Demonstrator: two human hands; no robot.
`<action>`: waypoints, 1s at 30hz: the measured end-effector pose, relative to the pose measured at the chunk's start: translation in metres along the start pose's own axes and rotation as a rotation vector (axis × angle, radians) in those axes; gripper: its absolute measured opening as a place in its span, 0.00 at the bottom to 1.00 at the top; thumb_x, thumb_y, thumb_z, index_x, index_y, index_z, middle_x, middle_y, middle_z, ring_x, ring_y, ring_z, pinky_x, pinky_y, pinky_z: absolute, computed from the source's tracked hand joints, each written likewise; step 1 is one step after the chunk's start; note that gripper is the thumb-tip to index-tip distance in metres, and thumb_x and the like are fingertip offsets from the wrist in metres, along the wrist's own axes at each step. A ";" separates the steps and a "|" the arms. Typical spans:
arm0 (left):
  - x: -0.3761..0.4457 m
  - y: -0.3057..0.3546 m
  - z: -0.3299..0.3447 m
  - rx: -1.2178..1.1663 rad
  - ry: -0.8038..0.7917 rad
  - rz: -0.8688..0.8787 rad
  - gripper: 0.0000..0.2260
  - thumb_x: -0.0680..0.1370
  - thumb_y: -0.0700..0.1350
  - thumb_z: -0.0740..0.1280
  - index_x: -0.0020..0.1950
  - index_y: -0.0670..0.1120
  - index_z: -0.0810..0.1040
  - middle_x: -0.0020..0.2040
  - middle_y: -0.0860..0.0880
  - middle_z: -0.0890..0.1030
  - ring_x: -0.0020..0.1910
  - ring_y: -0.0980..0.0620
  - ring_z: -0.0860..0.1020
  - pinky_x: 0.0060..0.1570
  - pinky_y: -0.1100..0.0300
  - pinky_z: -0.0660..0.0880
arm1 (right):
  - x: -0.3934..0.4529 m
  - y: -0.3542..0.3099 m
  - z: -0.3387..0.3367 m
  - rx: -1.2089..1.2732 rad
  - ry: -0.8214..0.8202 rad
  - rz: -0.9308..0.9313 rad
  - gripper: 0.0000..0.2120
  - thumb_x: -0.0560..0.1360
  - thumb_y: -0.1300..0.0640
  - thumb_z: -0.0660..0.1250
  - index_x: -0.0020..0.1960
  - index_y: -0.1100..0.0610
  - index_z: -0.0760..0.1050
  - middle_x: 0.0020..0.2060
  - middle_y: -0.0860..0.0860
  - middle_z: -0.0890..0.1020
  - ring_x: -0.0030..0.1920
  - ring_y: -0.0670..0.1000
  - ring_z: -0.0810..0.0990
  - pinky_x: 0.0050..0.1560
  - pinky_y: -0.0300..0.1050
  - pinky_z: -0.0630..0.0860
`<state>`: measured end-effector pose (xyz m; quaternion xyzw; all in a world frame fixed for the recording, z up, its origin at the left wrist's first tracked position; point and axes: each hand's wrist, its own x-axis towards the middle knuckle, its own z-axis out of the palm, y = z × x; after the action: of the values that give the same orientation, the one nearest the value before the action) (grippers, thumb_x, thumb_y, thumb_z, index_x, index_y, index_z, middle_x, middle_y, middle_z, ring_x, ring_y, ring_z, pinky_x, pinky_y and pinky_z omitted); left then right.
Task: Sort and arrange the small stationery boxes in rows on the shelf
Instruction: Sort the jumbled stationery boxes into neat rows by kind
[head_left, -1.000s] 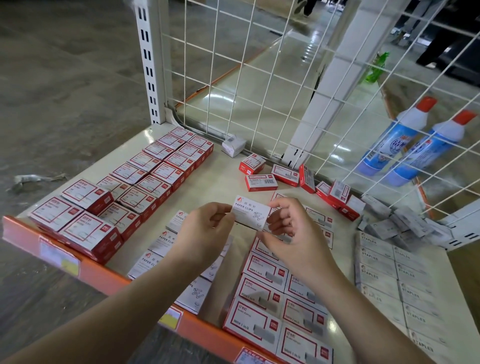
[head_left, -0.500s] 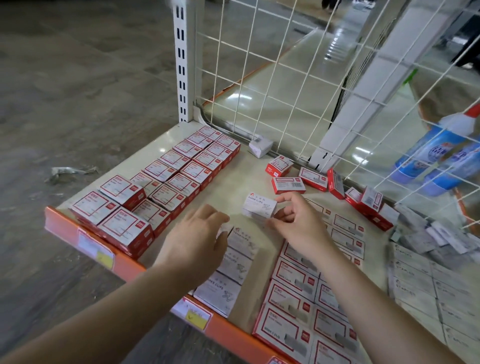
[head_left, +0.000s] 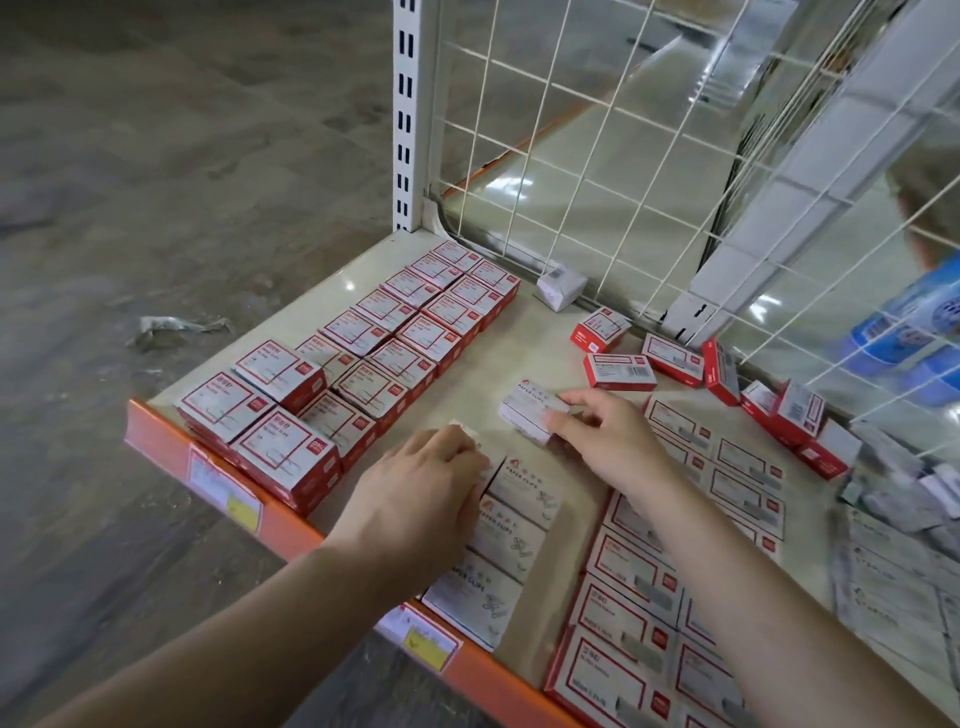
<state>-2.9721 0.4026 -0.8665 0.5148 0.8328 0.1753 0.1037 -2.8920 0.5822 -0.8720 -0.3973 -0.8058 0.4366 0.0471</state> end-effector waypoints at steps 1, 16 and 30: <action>0.000 0.000 0.000 -0.008 0.007 -0.004 0.18 0.81 0.50 0.52 0.70 0.54 0.66 0.67 0.57 0.66 0.66 0.57 0.64 0.65 0.62 0.65 | 0.001 -0.001 0.002 -0.018 0.003 -0.015 0.13 0.76 0.52 0.66 0.60 0.51 0.75 0.48 0.45 0.79 0.49 0.46 0.78 0.48 0.40 0.72; 0.002 -0.002 0.004 -0.065 0.038 -0.015 0.16 0.80 0.51 0.55 0.67 0.56 0.70 0.62 0.59 0.69 0.62 0.58 0.67 0.59 0.60 0.71 | 0.002 -0.011 0.021 -0.044 -0.106 -0.073 0.08 0.73 0.53 0.68 0.52 0.48 0.78 0.41 0.46 0.82 0.42 0.43 0.80 0.40 0.35 0.73; 0.003 -0.001 0.003 -0.075 0.045 -0.032 0.16 0.80 0.48 0.55 0.67 0.55 0.70 0.62 0.58 0.69 0.62 0.58 0.68 0.57 0.62 0.71 | 0.002 -0.009 0.016 -0.107 -0.083 -0.102 0.10 0.73 0.50 0.68 0.54 0.50 0.78 0.40 0.45 0.79 0.41 0.42 0.77 0.41 0.33 0.71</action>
<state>-2.9735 0.4057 -0.8692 0.4929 0.8360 0.2161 0.1070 -2.9056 0.5699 -0.8753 -0.3394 -0.8484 0.4059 0.0146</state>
